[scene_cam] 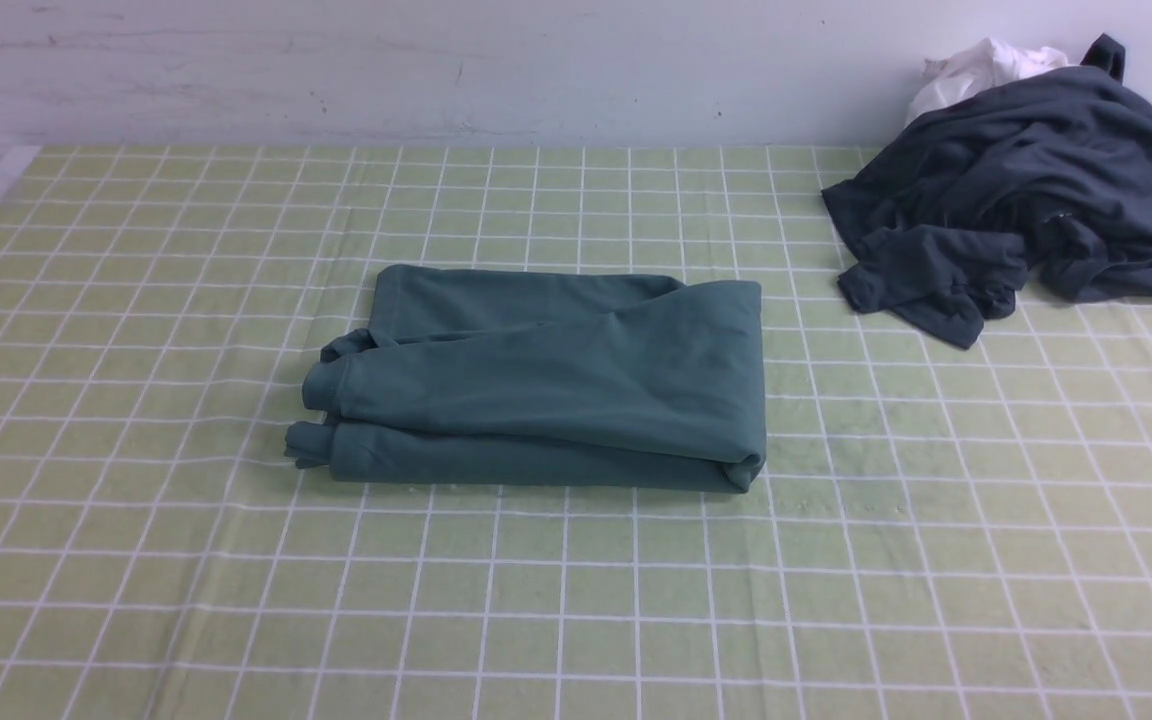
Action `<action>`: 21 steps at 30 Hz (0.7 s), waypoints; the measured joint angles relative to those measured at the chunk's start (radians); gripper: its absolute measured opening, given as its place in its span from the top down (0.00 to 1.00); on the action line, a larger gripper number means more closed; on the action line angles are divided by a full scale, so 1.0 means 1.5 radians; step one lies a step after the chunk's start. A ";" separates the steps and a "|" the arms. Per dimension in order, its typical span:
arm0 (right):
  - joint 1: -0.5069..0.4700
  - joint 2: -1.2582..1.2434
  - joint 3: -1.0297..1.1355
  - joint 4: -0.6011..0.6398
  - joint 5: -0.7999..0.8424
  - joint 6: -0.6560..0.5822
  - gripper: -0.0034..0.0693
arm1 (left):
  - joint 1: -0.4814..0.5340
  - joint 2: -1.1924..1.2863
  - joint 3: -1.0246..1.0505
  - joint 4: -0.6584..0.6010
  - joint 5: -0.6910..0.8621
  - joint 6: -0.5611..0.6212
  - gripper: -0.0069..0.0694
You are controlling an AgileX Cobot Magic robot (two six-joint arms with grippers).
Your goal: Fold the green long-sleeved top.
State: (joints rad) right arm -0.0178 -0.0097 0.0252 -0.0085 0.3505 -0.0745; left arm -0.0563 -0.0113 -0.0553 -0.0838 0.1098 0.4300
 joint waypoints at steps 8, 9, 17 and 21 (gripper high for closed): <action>-0.001 0.000 0.000 0.000 0.001 0.000 0.97 | 0.028 0.000 0.054 0.056 0.110 -0.264 0.91; -0.001 0.000 0.000 0.000 0.001 0.000 0.97 | 0.023 0.000 0.055 0.065 0.158 -0.280 0.91; -0.001 0.000 0.000 0.000 0.001 0.000 0.97 | 0.017 0.000 0.055 0.064 0.180 -0.269 0.91; -0.001 0.000 0.000 0.000 0.001 0.000 0.97 | 0.017 0.000 0.054 0.064 0.180 -0.258 0.91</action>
State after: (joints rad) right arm -0.0186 -0.0097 0.0252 -0.0083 0.3513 -0.0745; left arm -0.0312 -0.0113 0.0261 0.0118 0.3800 0.0426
